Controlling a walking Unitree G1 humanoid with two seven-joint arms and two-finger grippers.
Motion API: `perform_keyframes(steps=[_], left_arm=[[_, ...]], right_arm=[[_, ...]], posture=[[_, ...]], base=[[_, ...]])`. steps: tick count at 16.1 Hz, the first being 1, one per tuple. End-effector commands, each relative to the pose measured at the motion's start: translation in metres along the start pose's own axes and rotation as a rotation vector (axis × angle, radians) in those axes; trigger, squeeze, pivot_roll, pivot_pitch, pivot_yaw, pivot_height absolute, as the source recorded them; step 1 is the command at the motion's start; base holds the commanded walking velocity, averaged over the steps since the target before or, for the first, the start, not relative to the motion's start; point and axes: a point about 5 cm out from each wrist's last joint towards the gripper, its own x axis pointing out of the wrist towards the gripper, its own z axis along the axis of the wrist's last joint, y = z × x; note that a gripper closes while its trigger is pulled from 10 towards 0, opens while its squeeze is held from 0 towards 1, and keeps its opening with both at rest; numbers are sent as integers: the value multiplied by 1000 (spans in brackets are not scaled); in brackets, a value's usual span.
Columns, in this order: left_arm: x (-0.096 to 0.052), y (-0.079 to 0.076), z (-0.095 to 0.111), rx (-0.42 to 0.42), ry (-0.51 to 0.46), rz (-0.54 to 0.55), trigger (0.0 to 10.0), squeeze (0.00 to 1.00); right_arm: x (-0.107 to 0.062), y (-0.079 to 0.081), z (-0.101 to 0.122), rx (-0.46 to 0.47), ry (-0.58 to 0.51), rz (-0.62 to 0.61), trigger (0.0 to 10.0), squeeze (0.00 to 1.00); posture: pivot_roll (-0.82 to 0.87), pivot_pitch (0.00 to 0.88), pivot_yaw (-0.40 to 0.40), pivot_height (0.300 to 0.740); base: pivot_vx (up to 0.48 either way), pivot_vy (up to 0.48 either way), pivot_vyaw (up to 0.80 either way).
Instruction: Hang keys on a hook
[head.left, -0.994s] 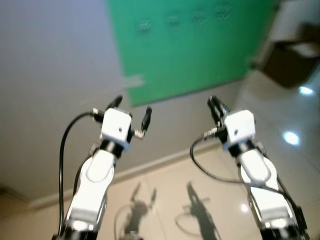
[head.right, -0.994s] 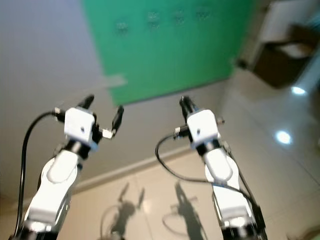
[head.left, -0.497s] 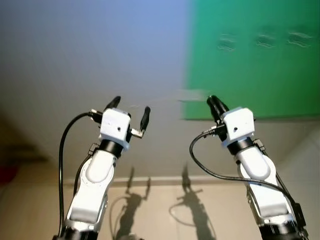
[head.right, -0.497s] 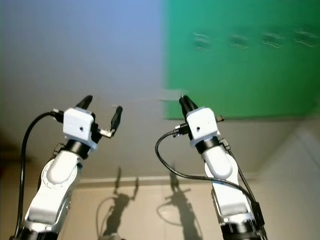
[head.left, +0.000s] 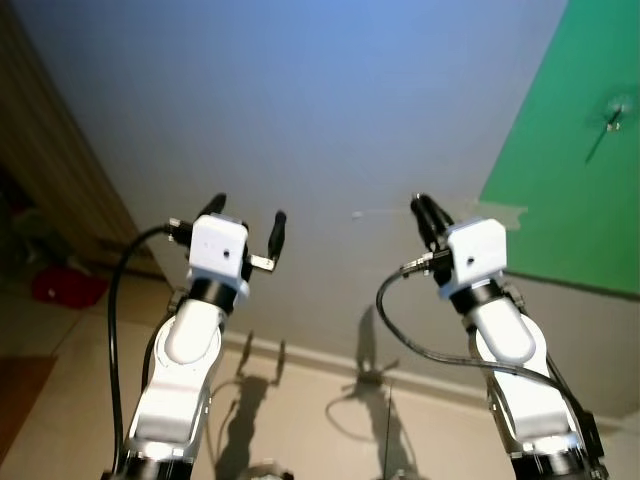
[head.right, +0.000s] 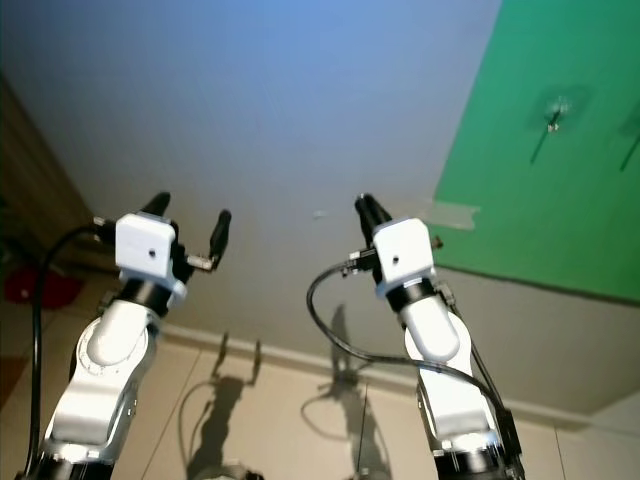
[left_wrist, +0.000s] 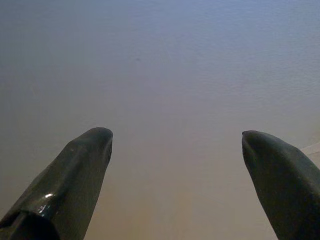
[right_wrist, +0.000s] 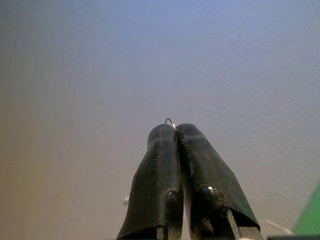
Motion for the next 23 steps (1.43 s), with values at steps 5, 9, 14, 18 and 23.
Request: perform_keyframes(steps=[5, 9, 14, 18, 23], left_arm=[[4, 0, 2, 17, -12, 14, 10000, 0], [7, -1, 3, 18, -15, 14, 10000, 0], [8, -5, 3, 13, -22, 8, 10000, 0], [9, -5, 3, -17, -13, 2, 10000, 0], [14, -4, 7, 25, -32, -33, 10000, 0]], right_arm=[[4, -3, 7, -13, -22, -11, 10000, 0], [3, -9, 7, 13, -15, -40, 10000, 0], [8, -10, 17, 34, -21, -9, 10000, 0], [18, -13, 25, 90, -12, -26, 10000, 0], [34, -8, 36, 132, -3, 2, 10000, 0]], posture=[[-69, 74, 25, 740], [-79, 75, 28, 740], [-93, 82, 25, 740], [-92, 84, 26, 740], [-92, 83, 37, 740]], base=[[0, -440, 0], [0, -480, 0], [0, -480, 0], [0, -203, 0], [0, 0, 0]])
